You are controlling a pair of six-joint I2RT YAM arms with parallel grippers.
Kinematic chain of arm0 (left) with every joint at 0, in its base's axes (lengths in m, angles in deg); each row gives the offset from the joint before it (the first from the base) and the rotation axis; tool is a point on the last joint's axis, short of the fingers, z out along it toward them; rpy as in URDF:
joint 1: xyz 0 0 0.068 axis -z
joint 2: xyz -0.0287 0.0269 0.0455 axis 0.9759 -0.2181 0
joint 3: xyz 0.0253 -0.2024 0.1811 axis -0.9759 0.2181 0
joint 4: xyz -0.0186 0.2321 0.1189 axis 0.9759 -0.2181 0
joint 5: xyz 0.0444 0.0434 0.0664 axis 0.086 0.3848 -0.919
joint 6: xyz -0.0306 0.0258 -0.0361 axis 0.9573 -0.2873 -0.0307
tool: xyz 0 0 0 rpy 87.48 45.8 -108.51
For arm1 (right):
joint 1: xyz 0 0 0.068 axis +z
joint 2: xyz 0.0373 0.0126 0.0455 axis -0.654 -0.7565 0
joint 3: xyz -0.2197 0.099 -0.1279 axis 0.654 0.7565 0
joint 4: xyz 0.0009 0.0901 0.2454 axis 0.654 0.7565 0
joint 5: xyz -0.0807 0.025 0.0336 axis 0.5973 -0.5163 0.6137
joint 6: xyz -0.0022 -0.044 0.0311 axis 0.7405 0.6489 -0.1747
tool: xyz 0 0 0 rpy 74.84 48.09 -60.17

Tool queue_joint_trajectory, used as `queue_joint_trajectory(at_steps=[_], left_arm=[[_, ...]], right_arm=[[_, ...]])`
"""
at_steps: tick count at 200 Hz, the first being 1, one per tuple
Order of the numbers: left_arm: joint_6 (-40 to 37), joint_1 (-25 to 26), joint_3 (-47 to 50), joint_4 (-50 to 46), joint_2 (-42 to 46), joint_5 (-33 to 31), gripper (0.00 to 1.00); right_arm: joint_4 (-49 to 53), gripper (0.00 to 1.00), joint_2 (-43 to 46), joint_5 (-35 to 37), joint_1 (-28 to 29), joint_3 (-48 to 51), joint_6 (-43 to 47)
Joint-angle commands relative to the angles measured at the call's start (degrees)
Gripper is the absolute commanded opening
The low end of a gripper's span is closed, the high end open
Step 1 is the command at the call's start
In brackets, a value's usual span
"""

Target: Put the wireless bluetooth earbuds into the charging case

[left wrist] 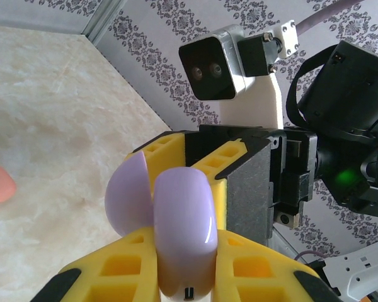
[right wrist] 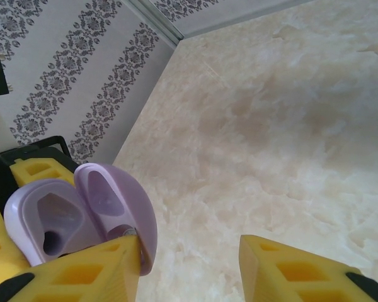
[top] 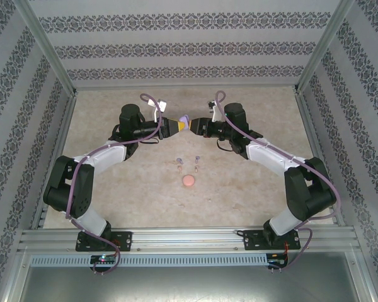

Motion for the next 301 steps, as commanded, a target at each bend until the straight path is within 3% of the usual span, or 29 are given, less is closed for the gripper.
queue_joint_trajectory(at_steps=[1,87,213,275,301], left_arm=[[-2.09,0.79,-1.80,0.46,1.62,2.34,0.00],[-1.50,1.29,-2.00,1.99,1.70,4.48,0.00],[-1.50,2.65,-2.58,2.38,2.56,5.59,0.00],[-3.33,3.00,-2.74,-0.59,2.50,3.87,0.00],[-4.68,2.99,-2.33,-2.91,2.76,-0.62,0.31]], right_arm=[[-1.69,0.45,-0.67,-0.36,0.38,-2.55,0.27],[-5.49,0.37,-2.07,-6.81,-0.51,-3.60,-3.32],[-7.64,0.05,-3.41,-8.56,-1.24,-4.15,-6.19],[-7.72,0.00,-2.95,-7.16,-1.42,-4.09,-7.05],[-6.15,0.00,-2.44,-4.79,-1.42,-4.42,-6.92]])
